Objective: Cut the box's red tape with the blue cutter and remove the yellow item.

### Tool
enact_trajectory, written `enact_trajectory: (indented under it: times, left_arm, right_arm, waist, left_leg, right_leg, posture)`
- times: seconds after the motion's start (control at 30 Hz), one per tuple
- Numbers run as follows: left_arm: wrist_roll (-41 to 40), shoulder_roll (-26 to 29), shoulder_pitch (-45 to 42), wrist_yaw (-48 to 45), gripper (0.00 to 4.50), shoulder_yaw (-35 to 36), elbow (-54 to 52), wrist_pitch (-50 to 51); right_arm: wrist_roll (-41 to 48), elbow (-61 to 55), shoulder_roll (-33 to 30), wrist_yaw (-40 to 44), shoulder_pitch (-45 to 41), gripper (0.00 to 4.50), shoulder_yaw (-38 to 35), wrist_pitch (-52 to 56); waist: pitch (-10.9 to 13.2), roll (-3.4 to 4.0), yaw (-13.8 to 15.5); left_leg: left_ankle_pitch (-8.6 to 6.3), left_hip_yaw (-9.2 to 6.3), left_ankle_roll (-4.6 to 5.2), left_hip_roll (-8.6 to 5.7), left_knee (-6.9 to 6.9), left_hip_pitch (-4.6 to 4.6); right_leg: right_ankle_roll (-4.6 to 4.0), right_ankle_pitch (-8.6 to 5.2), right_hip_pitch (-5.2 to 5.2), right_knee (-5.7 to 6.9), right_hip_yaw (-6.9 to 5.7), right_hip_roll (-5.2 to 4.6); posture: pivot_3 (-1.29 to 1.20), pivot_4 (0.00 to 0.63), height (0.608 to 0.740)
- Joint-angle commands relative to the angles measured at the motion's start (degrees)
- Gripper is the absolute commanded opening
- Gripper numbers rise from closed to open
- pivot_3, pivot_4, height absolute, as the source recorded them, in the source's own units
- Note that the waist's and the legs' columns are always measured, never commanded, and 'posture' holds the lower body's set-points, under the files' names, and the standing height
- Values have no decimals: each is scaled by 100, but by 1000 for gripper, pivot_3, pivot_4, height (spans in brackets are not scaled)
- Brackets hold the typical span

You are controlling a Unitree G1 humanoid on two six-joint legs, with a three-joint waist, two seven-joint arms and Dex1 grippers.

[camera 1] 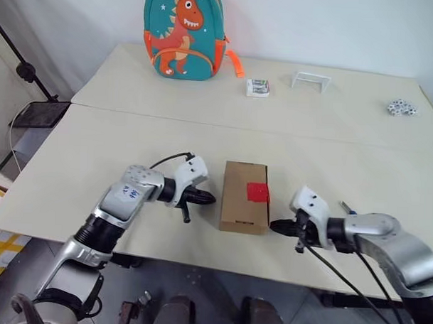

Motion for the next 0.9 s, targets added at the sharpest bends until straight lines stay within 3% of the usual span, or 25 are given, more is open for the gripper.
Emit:
enact_trajectory:
  times: [0.03, 0.13, 0.17, 0.27, 0.5, 0.67, 0.9]
  left_arm:
    - [-479, 254, -185, -613, 0, 609, -2, -503]
    - [-866, 426, -230, -1362, 0, 916, 24, -1107]
    - [-1038, 357, -315, -1506, 0, 1009, -4, -1172]
    - [-1212, -9, -580, -1486, 0, 1020, 25, -1186]
    - [-297, -928, -820, -1062, 0, 155, 688, -2118]
    - [151, -1306, -879, -782, 0, -132, 1116, -2519]
    - [300, -1351, -799, -773, 0, -207, 1052, -2506]
  right_arm:
    - [723, -354, -334, 311, -48, 35, -881, 451]
    - [1635, -357, -276, -112, -631, 405, -1514, 2031]
    - [1869, -258, -89, -318, -1026, 653, -1762, 2935]
    - [2194, -207, 279, -817, -1694, 1560, -1960, 4138]
    - [2551, 381, 1058, -2671, -2396, 3796, -1673, 4347]
    - [2948, 756, 1419, -3591, -2518, 3796, -1741, 4347]
    - [3682, 944, 1657, -4495, -2508, 3796, -1683, 4347]
  waist:
    - [0, 0, 0]
    - [0, 0, -21]
    - [0, 0, -24]
    - [0, -1, 5]
    - [1, -2, 1]
    - [1, -2, -7]
    - [1, -2, -22]
  left_leg:
    - [0, 0, 0, 1, 0, 0]
    - [0, -8, 0, 7, 1, 1]
    - [0, -6, 0, 8, 1, 2]
    - [0, -10, 0, 11, 4, 6]
    - [-1, -8, 2, -7, -4, 2]
    - [-1, 27, 2, -4, -11, -2]
    - [0, 53, 2, 2, -6, -5]
  right_leg:
    - [0, 0, 1, 0, -1, 0]
    - [-2, 0, 1, 1, -1, 0]
    - [-5, 1, 1, -1, -1, 0]
    - [-12, 3, 7, 0, -3, -2]
    - [-8, 5, 1, 1, -2, -10]
    - [-7, 5, -18, 14, -6, -5]
    - [-7, 5, -37, 42, 0, -6]
  posture:
    - [0, 150, 740]
    - [0, 150, 740]
    - [0, 150, 740]
    - [0, 150, 740]
    - [0, 150, 740]
    - [0, 150, 740]
    - [0, 150, 740]
